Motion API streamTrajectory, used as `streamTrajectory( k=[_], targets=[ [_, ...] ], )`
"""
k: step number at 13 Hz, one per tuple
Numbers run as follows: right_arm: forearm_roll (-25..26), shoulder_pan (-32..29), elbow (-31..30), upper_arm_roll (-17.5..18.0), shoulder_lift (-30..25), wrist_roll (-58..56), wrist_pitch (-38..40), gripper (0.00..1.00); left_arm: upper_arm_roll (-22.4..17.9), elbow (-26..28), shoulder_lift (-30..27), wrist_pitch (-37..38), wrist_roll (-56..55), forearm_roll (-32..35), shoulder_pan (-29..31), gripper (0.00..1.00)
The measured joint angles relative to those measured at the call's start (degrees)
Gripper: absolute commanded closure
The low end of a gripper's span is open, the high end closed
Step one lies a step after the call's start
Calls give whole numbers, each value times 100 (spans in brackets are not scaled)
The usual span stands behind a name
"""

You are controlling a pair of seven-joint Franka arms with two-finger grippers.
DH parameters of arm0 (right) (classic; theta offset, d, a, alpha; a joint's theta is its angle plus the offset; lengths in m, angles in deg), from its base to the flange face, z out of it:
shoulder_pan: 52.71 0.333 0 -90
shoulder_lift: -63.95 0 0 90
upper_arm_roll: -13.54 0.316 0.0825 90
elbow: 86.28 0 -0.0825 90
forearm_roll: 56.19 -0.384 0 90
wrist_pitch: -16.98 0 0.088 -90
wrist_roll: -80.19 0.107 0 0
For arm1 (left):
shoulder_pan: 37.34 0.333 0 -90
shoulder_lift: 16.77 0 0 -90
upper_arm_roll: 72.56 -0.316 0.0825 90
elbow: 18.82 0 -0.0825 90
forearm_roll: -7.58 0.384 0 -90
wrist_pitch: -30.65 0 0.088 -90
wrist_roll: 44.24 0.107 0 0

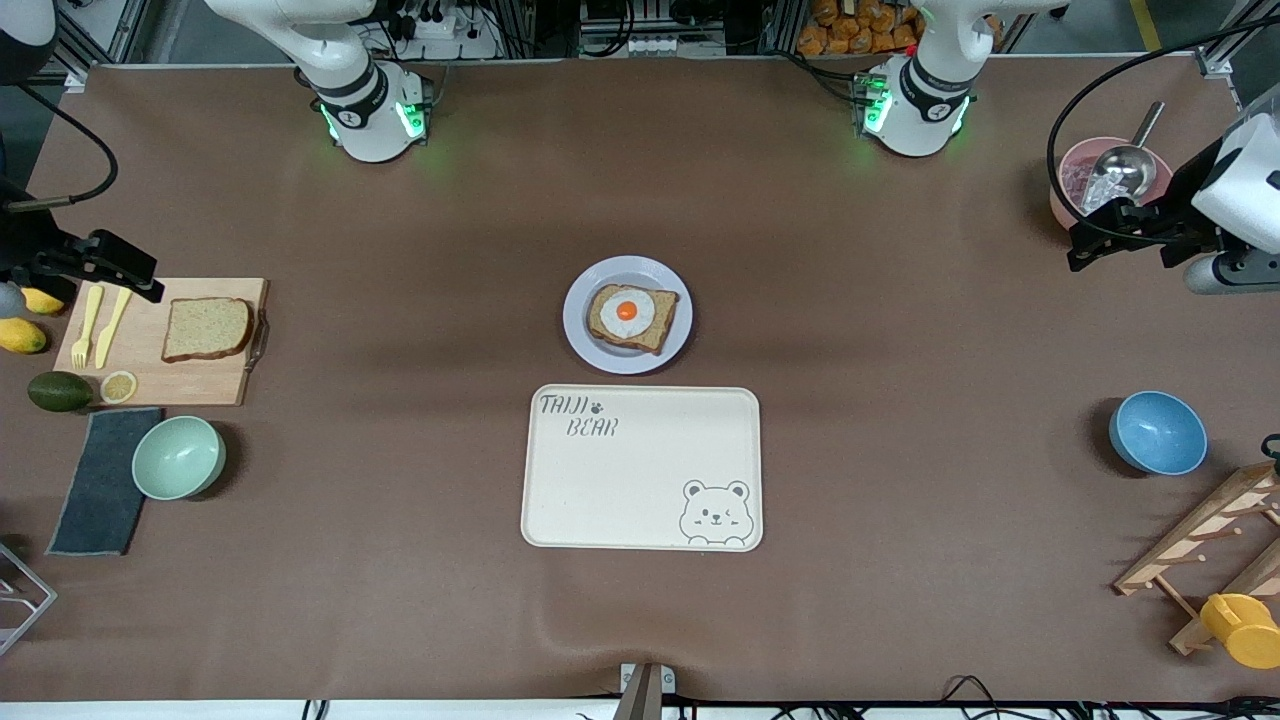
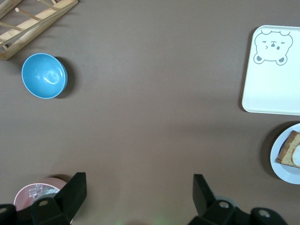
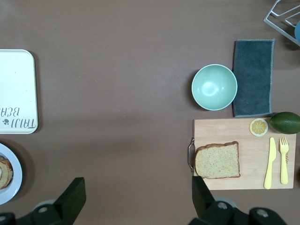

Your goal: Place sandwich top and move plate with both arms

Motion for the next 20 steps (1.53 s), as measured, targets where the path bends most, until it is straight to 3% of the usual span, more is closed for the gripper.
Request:
streamTrajectory(
  k=[4, 9, 15, 18, 20],
  targets=[
    [0, 0, -5, 0, 9, 0, 0, 0, 4, 28, 85, 0, 0, -28, -1, 0],
    [0, 0, -5, 0, 13, 0, 3, 0, 14, 273, 150, -91, 0, -552, -3, 0],
    [-49, -125, -11, -10, 52, -106, 3, 0, 105, 1414, 163, -1010, 5, -1265, -37, 0],
    [-583, -739, -65, -41, 304, -889, -9, 0, 253, 1960, 156, -1425, 11, -1532, -44, 0],
    [-676, -1110, -121, -59, 566, -1279, -90, 0, 340, 2353, 149, -1794, 52, -2011, -48, 0]
  ],
)
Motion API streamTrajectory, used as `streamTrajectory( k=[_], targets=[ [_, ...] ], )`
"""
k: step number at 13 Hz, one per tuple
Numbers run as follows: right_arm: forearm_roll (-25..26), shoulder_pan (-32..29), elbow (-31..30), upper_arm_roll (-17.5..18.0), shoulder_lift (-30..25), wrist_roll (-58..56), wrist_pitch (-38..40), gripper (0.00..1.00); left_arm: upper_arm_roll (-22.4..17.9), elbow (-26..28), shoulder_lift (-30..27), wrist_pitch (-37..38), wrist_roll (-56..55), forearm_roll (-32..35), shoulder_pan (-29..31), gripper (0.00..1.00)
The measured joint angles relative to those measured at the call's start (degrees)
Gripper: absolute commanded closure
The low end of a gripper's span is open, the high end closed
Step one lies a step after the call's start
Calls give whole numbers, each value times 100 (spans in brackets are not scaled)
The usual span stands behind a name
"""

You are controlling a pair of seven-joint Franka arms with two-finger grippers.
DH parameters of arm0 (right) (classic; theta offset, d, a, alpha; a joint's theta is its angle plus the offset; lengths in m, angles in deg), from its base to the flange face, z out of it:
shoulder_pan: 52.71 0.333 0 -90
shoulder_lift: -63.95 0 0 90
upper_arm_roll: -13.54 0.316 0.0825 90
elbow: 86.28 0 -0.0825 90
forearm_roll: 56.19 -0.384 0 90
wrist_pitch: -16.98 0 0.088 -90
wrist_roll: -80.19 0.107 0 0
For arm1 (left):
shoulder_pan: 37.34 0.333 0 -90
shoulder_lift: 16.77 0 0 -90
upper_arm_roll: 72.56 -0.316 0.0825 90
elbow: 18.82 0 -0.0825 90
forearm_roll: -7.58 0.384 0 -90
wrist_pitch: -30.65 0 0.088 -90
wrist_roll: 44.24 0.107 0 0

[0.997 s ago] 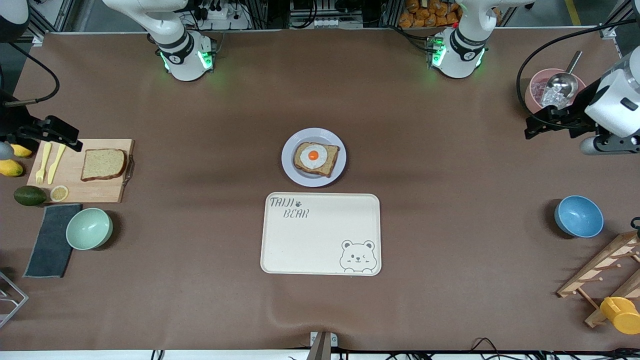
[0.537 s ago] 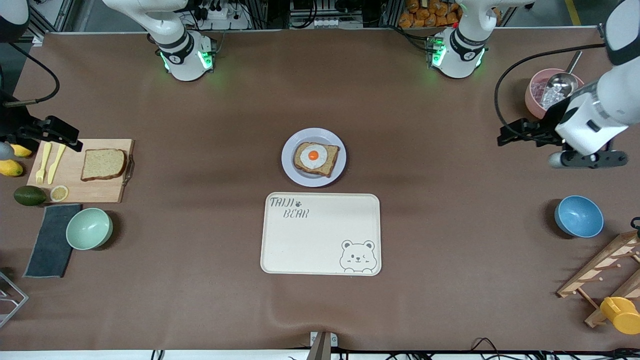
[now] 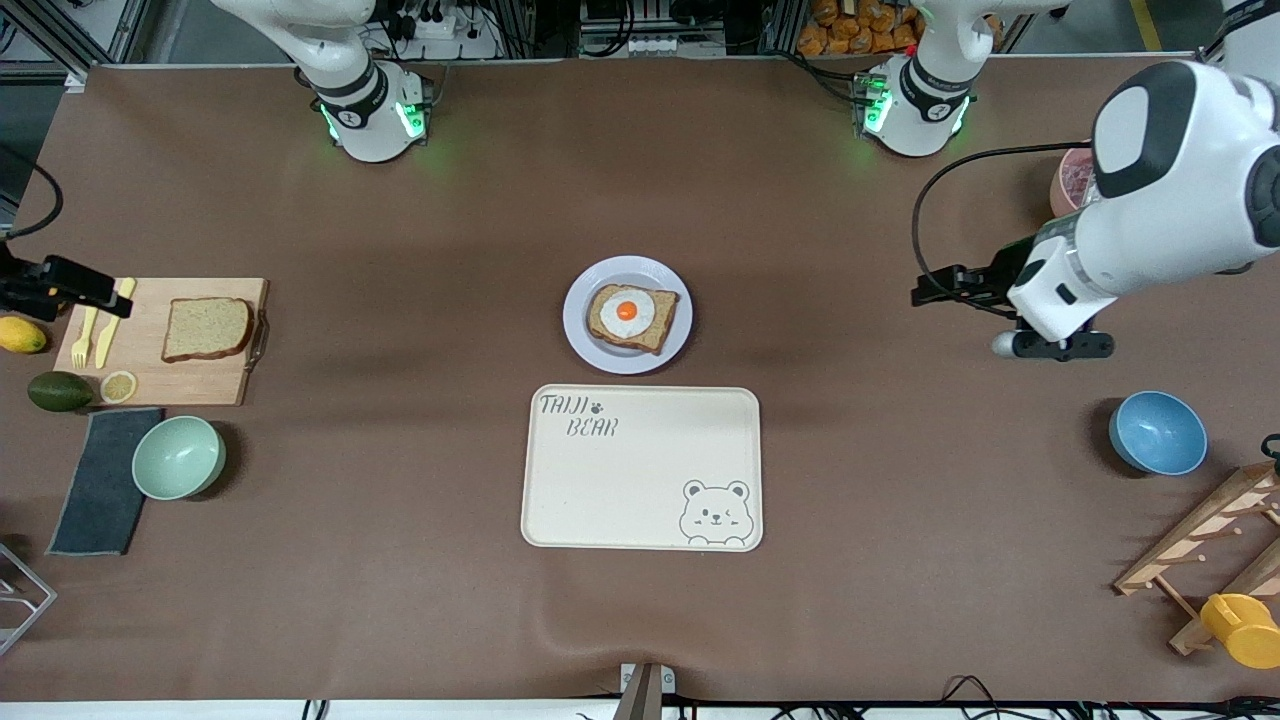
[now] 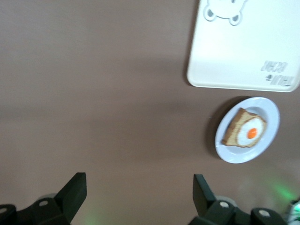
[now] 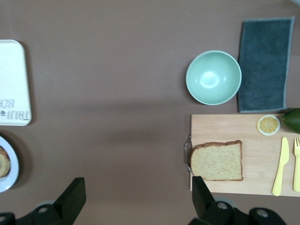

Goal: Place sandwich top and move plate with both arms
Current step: 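Reach the left gripper to the white plate rim and grasp it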

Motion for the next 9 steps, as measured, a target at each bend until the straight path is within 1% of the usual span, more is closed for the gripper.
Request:
streamTrajectory(
  k=[2, 5, 8, 9],
  targets=[
    [-27, -241, -196, -1, 145, -542, -293, 0, 127, 385, 5, -378, 157, -225, -2, 0],
    [-161, -553, -753, -3, 180, -1053, -704, 0, 421, 960, 49, -1081, 361, -671, -10, 0],
    [-212, -882, -1317, -7, 197, -1140, -962, 0, 854, 1684, 204, -2150, 832, -1562, -19, 0],
    [-212, -1001, -1509, -9, 223, -1180, -1103, 0, 973, 1820, 316, -2341, 1032, -1899, -26, 0]
  ],
)
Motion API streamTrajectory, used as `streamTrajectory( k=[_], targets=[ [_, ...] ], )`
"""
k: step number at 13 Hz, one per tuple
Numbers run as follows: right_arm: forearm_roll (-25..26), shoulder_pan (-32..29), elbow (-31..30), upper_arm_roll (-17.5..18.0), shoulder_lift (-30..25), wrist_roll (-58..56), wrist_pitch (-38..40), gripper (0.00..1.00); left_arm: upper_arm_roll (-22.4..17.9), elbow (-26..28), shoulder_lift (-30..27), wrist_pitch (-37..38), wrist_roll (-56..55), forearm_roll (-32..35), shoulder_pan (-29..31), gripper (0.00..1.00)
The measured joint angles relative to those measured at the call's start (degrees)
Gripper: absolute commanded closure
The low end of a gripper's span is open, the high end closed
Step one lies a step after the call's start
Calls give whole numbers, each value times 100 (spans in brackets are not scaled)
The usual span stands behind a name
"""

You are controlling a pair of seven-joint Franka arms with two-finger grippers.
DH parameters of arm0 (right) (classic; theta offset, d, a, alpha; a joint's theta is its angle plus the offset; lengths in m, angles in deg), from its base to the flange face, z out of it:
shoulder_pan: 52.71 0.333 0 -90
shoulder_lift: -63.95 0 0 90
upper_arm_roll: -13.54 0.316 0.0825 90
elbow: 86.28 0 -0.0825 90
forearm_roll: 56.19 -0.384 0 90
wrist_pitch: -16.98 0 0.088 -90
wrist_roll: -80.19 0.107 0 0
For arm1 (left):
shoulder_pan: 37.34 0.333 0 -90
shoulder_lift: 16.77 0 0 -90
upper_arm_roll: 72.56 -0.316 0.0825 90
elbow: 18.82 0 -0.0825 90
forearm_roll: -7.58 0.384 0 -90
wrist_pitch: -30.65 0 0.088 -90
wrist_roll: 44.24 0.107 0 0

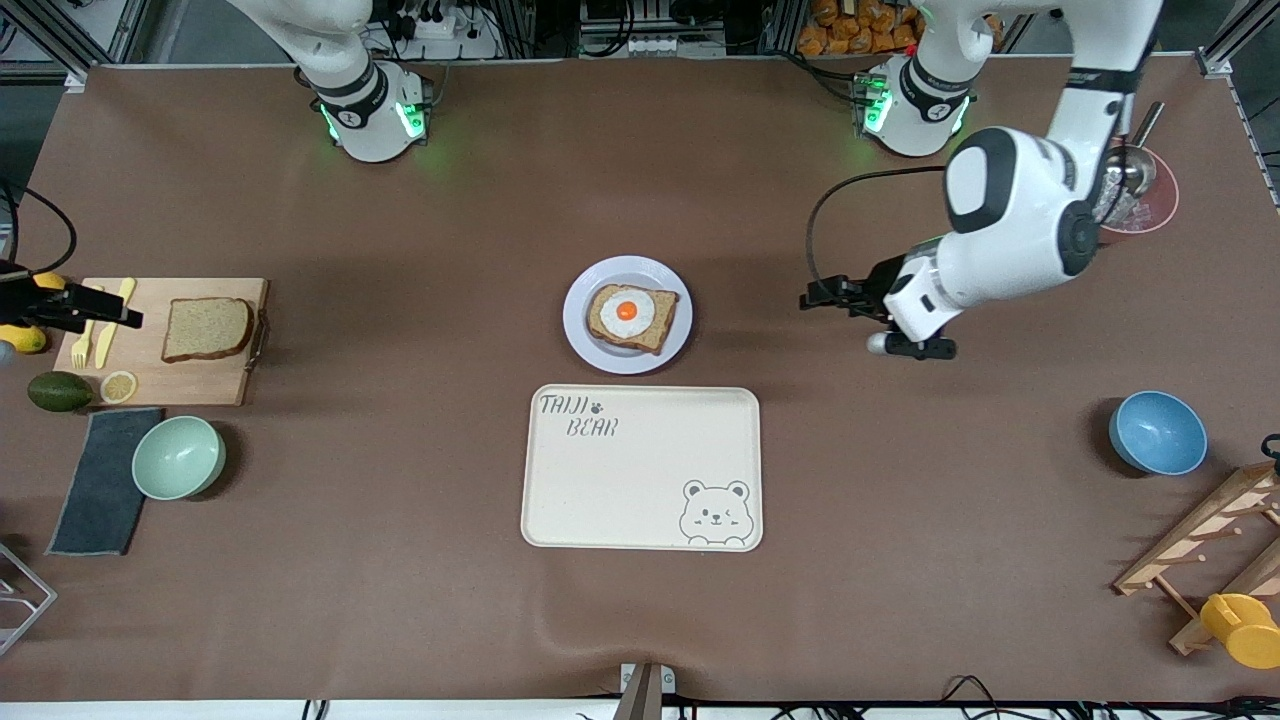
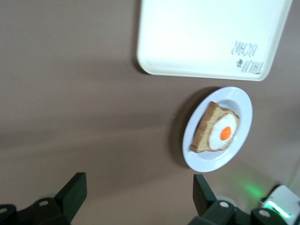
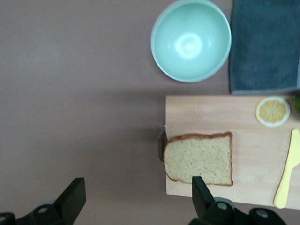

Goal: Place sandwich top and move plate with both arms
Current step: 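Reach the left gripper to the white plate rim and grasp it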

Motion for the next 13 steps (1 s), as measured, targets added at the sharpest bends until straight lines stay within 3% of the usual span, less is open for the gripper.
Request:
streamTrajectory(
  k=[3, 4, 7, 10, 13],
  targets=[
    [0, -346, -502, -4, 198, -303, -606, 2, 239, 108, 554, -541, 774, -900, -8, 0],
    [0, -483, -576, -3, 309, -519, -749, 9, 339, 107, 773, -821, 961, -1125, -21, 0],
    [-1, -786, -607, -5, 644, -772, -1072, 10, 493, 86, 1274, -1498, 1280, -1879, -290, 0],
    [-11, -962, -610, -6, 993, -1058, -1431, 12, 500, 73, 1399, -1614, 1482, -2380, -444, 0],
    [-19, -1059, -611, -5, 1317, -1320, -1776, 23, 488, 73, 1406, -1614, 1491, -2485, -429, 0]
  ],
)
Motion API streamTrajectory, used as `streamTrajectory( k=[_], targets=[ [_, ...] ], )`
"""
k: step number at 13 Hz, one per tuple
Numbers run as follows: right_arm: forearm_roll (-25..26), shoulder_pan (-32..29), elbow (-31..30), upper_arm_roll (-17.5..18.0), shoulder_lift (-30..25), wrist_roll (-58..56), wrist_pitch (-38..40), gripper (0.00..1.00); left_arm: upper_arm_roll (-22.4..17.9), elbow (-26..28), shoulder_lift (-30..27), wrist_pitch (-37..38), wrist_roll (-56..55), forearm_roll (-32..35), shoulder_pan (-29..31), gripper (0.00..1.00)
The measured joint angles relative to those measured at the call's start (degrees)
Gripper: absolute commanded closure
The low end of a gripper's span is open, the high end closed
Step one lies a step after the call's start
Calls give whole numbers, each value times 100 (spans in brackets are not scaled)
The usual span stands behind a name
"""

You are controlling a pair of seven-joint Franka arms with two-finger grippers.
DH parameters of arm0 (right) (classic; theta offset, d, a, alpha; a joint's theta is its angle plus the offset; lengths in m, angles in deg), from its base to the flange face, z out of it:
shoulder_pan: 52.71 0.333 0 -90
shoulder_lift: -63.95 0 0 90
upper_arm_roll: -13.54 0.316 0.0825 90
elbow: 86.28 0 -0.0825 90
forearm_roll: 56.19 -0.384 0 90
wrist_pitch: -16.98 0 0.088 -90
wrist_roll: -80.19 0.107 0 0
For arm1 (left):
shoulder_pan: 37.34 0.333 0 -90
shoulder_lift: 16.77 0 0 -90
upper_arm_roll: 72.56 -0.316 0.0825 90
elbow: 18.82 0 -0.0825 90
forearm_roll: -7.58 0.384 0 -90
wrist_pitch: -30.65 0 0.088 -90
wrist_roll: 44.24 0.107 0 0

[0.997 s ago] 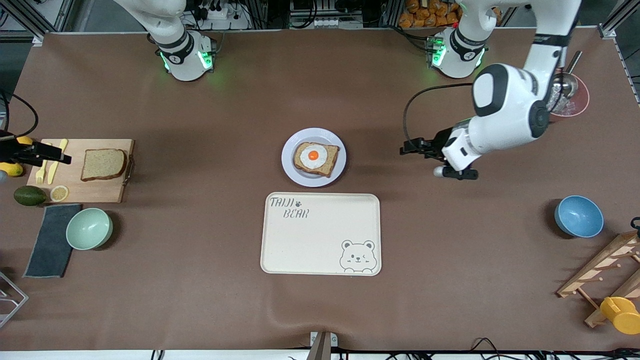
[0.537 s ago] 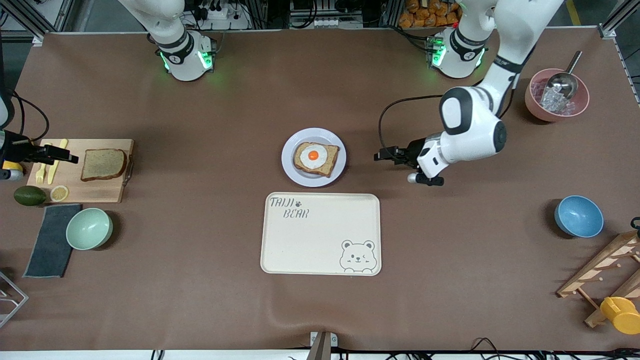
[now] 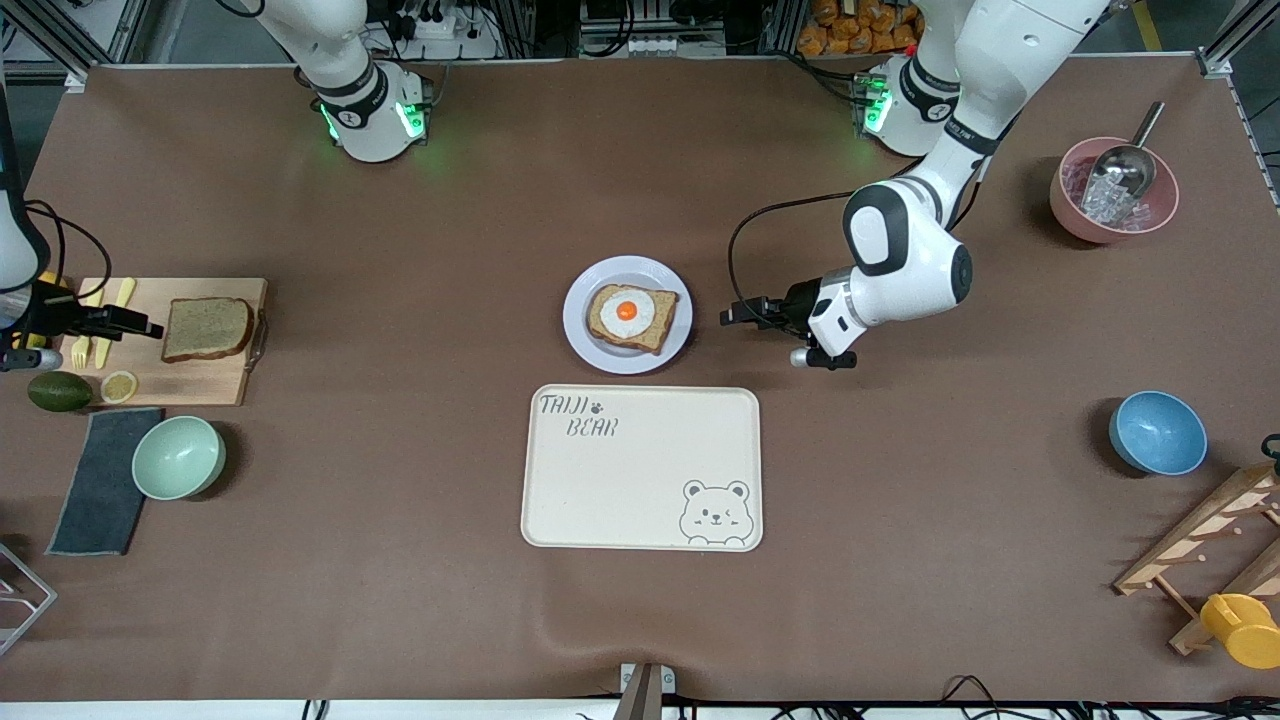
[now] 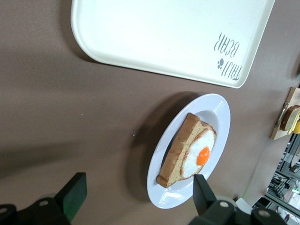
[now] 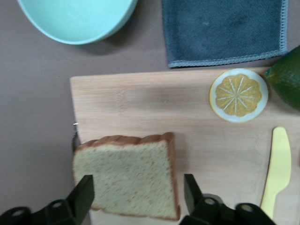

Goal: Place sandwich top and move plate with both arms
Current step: 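Reach the left gripper to the white plate rim and grasp it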

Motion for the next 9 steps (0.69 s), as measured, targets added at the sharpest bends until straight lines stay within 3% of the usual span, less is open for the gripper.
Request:
streamTrajectory(
  k=[2, 7, 9],
  targets=[
    [-5, -30, 4, 0, 154, -116, -111, 29, 2, 1, 50, 0, 165, -245, -2, 0],
    [-7, -48, 8, 4, 307, -382, -247, 29, 12, -7, 271, 1, 887, -1186, -100, 0],
    [-8, -111, 13, 2, 368, -602, -258, 34, 16, -18, 300, 1, 985, -1429, -179, 0]
  ],
)
